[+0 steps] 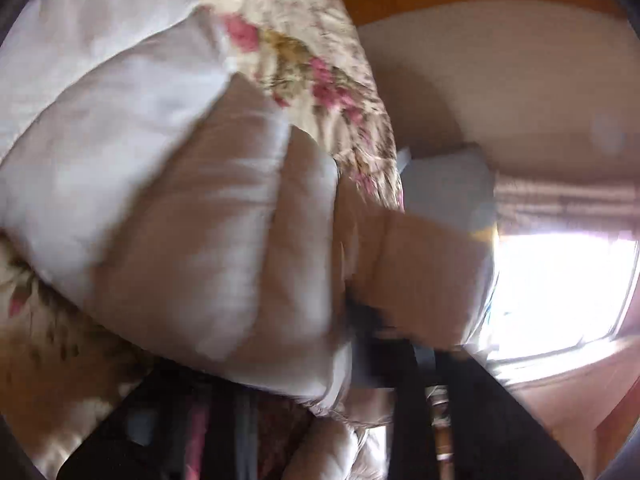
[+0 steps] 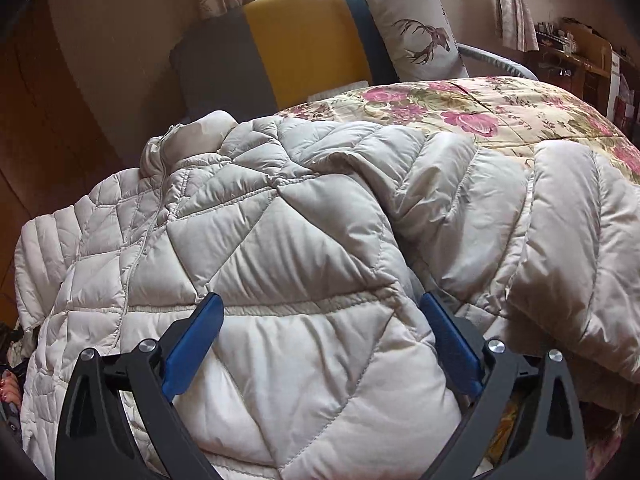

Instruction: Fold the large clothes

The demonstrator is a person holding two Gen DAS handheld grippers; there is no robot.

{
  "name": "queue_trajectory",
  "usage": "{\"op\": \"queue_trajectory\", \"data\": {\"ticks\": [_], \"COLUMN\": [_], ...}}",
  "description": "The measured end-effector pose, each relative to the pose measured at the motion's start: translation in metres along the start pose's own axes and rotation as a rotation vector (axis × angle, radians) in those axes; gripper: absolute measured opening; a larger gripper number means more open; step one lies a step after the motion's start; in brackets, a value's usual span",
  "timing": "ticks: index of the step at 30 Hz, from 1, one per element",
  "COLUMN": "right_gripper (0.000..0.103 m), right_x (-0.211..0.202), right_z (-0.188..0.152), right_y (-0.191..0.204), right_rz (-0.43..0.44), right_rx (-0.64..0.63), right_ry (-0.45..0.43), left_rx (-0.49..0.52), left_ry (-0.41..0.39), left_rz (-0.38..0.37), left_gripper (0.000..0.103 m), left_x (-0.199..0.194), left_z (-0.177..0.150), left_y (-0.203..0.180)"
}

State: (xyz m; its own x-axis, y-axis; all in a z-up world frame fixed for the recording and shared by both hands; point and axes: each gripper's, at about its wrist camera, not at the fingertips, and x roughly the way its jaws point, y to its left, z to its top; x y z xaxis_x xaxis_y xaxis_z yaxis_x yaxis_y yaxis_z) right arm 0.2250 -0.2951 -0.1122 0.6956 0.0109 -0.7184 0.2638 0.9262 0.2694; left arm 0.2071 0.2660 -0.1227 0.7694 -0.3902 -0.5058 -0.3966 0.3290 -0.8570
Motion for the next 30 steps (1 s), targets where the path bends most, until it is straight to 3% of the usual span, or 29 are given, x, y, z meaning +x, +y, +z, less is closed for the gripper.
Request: {"op": "queue_trajectory", "data": {"ticks": [2, 6, 8, 13, 15, 16, 17, 18, 20, 23, 30], "right_gripper": [0.098, 0.099, 0.099, 0.1, 0.1, 0.1, 0.1, 0.1, 0.1, 0.1, 0.1], "right_x": [0.0, 0.0, 0.002, 0.005, 0.005, 0.005, 0.005, 0.005, 0.004, 0.004, 0.004], "right_z": [0.0, 0.0, 0.0, 0.001, 0.002, 0.002, 0.002, 0.001, 0.001, 0.001, 0.001], "right_y": [-0.001, -0.001, 0.0, -0.001, -0.001, -0.002, -0.002, -0.002, -0.002, -0.003, -0.003], "right_rz": [0.007, 0.011, 0.008, 0.004, 0.009, 0.011, 0.012, 0.014, 0.016, 0.018, 0.02], "right_rx": [0.004, 0.008, 0.004, -0.001, 0.002, 0.004, 0.006, 0.007, 0.009, 0.014, 0.017], "right_ry": [0.001, 0.001, 0.004, 0.012, 0.012, 0.011, 0.011, 0.011, 0.009, 0.009, 0.013], "left_rx": [-0.007, 0.101, 0.137, 0.174, 0.176, 0.17, 0.148, 0.116, 0.087, 0.128, 0.581], "left_ry": [-0.062, -0.215, -0.232, -0.169, -0.167, -0.17, -0.19, -0.218, -0.231, -0.296, -0.434], "left_rz": [-0.021, -0.035, -0.013, 0.065, 0.074, 0.07, 0.078, 0.082, 0.074, 0.085, 0.119], "left_gripper": [0.008, 0.008, 0.008, 0.008, 0.02, 0.047, 0.056, 0.056, 0.015, 0.011, 0.01], "left_x": [-0.012, -0.045, -0.049, -0.025, -0.024, -0.025, -0.025, -0.03, -0.031, -0.045, -0.056], "left_z": [0.012, 0.045, 0.058, 0.07, 0.069, 0.069, 0.071, 0.073, 0.077, 0.074, 0.017], "left_y": [-0.001, -0.022, -0.028, -0.03, -0.026, -0.024, -0.022, -0.013, -0.012, -0.029, -0.137]}}
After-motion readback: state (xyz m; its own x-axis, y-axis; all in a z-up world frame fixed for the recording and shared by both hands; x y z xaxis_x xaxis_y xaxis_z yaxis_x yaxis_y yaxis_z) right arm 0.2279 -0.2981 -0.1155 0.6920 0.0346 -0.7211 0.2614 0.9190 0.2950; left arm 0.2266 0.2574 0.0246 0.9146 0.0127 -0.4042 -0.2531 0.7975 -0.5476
